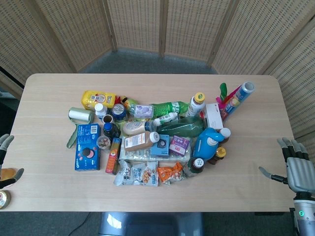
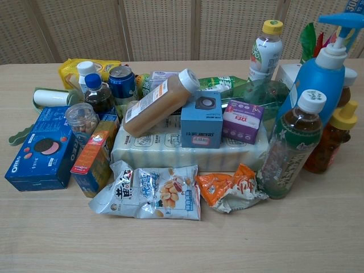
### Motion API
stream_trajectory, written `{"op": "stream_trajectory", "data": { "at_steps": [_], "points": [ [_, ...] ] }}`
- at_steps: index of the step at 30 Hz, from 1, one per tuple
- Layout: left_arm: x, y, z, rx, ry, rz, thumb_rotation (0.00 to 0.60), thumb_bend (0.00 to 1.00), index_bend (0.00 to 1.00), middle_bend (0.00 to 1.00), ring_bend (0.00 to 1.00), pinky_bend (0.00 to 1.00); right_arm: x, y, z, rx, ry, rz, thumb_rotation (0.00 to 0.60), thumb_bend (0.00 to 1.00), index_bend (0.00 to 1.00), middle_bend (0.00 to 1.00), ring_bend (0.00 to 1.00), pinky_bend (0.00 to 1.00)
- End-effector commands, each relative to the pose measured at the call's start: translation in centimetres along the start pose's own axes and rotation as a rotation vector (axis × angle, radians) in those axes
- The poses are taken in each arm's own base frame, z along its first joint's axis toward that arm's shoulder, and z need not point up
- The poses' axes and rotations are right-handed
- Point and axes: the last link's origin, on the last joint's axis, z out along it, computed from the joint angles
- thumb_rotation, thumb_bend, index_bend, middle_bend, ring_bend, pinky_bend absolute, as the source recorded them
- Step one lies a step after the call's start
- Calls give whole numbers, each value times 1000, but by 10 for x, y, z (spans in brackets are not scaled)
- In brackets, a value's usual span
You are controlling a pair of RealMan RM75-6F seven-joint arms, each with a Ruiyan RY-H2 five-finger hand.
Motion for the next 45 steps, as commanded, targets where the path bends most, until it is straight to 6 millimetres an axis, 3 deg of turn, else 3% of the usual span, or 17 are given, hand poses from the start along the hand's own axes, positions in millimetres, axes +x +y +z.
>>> {"op": "stream_trajectory", "data": {
  "at_steps": [1,12,16,23,36,45],
  "points": [
    [-2,0,2,-3,-5,-2,600,299,76,0,0,0,-1,-2,2,1,-5,5,296,7,0,0,0,0],
    [-11,12,10,-49,-63,-34,600,300,81,0,0,0,-7,-3,-2,6,-11,29,295,7,0,0,0,0],
    [-22,22,25,-77,-123,-67,600,299,94,13,7,0,-6,0,-6,-7,-6,32,294,9,0,0,0,0],
    [-46,47,56,-106,-261,-197,600,301,129,146,153,0,-2,6,-10,-27,-3,22,297,7,0,0,0,0],
    [-97,93,108,-173,-425,-366,600,300,132,108,161,0,3,16,-20,-69,8,15,296,8,0,0,0,0],
    [-124,120,125,-196,-465,-459,600,299,151,112,162,0,5,17,-21,-76,12,19,298,6,0,0,0,0]
  ]
}}
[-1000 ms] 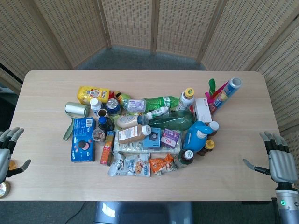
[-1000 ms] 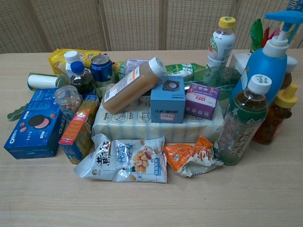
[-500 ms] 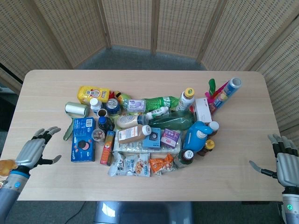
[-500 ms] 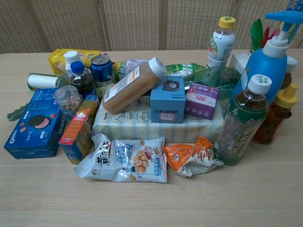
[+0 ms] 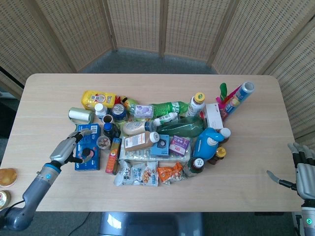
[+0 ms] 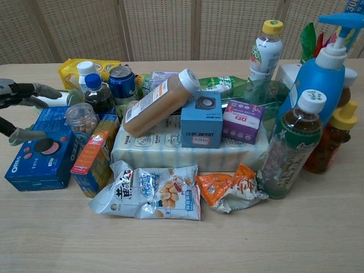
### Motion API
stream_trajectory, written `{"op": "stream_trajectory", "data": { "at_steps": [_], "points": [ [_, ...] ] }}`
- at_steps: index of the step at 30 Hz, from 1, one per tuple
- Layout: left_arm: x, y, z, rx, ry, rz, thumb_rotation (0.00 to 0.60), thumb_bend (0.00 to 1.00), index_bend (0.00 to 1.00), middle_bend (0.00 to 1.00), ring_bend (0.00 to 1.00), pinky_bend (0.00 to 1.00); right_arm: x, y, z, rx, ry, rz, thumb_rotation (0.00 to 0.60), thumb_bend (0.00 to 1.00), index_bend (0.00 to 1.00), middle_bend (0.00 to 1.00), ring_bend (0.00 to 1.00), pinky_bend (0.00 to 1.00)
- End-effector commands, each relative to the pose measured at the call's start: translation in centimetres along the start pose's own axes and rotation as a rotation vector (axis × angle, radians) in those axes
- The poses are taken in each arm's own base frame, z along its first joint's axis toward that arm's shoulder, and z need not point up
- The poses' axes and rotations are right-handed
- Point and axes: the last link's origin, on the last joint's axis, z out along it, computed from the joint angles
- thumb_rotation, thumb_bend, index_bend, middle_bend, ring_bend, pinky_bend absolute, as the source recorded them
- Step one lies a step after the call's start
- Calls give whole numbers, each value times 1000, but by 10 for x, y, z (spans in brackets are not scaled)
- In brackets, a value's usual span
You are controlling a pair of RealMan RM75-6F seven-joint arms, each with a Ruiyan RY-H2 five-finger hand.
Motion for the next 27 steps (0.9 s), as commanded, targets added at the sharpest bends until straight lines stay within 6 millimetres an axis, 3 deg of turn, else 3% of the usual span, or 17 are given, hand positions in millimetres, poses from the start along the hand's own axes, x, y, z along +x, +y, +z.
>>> {"op": "stream_trajectory", "data": {
  "at_steps": [1,8,15,21,27],
  "points": [
    [-10,4,12,-6,-17,-49,600,298,153,116,161,0,-1,1,-1,-4,-4,2,298,6,0,0,0,0],
    [-29,9,29,-17,-44,-101,600,299,187,145,187,45,1,6,-2,-22,-2,6,297,7,0,0,0,0],
    [-41,12,42,-16,-49,-129,600,453,266,227,298,172,0,10,-5,-36,-10,16,294,7,0,0,0,0],
    [-37,12,44,-22,8,-176,600,520,369,347,408,286,1,11,-7,-39,-6,16,297,7,0,0,0,0],
    [-26,7,39,-13,38,-249,600,533,377,365,439,328,1,10,-6,-35,-9,20,298,8,0,0,0,0]
  ]
}}
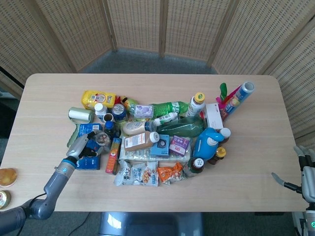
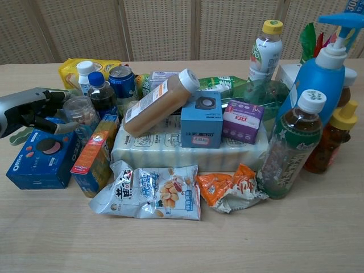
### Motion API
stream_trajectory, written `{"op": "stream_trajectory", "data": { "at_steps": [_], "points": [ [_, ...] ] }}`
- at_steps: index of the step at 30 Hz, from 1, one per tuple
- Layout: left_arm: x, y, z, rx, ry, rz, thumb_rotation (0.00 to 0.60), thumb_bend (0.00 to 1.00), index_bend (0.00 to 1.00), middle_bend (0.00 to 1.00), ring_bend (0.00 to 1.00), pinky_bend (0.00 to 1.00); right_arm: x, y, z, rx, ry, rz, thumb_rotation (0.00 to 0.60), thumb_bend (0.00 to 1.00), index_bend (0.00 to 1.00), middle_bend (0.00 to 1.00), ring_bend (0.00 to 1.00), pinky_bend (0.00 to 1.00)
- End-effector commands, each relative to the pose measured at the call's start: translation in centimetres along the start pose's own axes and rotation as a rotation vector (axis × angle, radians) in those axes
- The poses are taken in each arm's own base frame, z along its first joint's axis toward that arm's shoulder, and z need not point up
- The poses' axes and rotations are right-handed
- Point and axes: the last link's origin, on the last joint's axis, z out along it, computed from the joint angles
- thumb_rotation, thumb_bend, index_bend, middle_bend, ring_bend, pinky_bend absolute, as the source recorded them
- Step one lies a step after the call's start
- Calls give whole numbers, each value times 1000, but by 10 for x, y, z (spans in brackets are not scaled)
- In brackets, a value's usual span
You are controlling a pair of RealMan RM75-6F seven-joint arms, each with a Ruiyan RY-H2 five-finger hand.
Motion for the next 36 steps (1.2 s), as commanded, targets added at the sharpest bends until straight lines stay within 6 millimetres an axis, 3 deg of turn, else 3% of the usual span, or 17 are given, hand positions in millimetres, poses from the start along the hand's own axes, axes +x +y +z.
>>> {"op": "stream_trajectory", "data": {
  "at_steps": [1,18,28,36],
  "points": [
    [8,-1,-4,-5,25,-26,600,533,377,365,439,328,-1,-1,0,3,-1,0,296,8,0,0,0,0],
    [83,13,-66,-97,168,-55,600,519,372,363,439,328,-8,-9,9,29,-18,6,297,7,0,0,0,0],
    [117,43,-92,-186,247,-83,600,518,372,360,440,329,-14,-11,11,40,-28,22,299,8,0,0,0,0],
    [131,69,-99,-262,275,-117,600,514,372,361,439,329,-23,-7,10,28,-40,41,298,7,0,0,0,0]
  ]
}}
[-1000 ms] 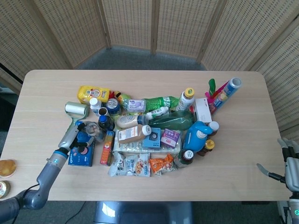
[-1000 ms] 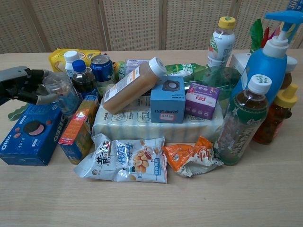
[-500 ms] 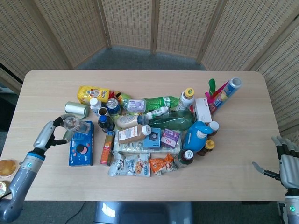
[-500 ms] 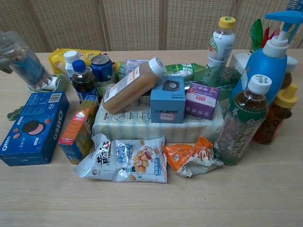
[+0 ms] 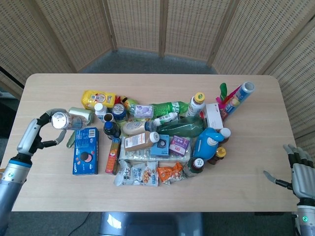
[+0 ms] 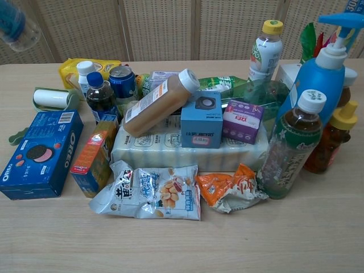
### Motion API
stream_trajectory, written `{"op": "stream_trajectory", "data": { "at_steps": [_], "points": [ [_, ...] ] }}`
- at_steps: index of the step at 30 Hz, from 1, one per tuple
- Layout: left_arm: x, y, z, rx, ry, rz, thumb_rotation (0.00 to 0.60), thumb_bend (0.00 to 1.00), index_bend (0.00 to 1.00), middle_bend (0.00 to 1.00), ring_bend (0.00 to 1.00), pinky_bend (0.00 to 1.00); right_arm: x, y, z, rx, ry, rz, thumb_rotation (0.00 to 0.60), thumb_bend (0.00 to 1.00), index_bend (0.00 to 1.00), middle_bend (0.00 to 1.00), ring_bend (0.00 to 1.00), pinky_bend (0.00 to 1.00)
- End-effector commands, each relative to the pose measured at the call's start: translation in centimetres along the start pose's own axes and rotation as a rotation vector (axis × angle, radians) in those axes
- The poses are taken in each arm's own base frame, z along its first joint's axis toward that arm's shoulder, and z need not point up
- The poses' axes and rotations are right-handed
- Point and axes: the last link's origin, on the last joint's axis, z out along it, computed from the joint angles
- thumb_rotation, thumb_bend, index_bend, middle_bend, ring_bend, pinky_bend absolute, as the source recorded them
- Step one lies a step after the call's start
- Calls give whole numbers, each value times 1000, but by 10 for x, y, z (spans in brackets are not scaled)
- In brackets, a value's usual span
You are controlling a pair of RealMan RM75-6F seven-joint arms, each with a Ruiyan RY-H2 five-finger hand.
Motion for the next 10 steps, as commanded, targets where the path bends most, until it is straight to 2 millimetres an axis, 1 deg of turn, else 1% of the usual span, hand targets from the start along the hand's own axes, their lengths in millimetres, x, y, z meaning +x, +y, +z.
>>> {"op": "stream_trajectory", "data": {
  "at_steps": [1,6,10],
  "points": [
    [6,11,2,-35,16,-8,600,514,372,360,439,328,-2,1,0,-2,-4,1,298,7,0,0,0,0],
    [18,28,6,-84,53,-23,600,514,372,360,440,328,0,3,0,-5,2,-3,298,7,0,0,0,0],
    [23,35,7,-99,63,-36,600,512,372,359,439,328,0,3,0,-9,-1,-3,293,8,0,0,0,0]
  ]
}}
